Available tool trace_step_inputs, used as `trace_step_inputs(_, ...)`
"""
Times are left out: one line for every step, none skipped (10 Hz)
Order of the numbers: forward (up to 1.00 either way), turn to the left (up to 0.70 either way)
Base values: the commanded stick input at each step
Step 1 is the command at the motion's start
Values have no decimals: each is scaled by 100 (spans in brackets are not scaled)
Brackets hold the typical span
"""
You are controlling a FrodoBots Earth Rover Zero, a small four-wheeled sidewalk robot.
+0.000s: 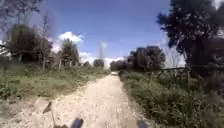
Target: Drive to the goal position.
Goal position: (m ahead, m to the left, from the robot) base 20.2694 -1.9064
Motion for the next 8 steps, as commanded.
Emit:
trace_step_inputs(70, 0)
trace_step_inputs(70, 0)
trace_step_inputs(70, 0)
trace_step_inputs(70, 0)
trace_step_inputs(70, 0)
trace_step_inputs(70, 0)
trace_step_inputs(70, 0)
trace_step_inputs(70, 0)
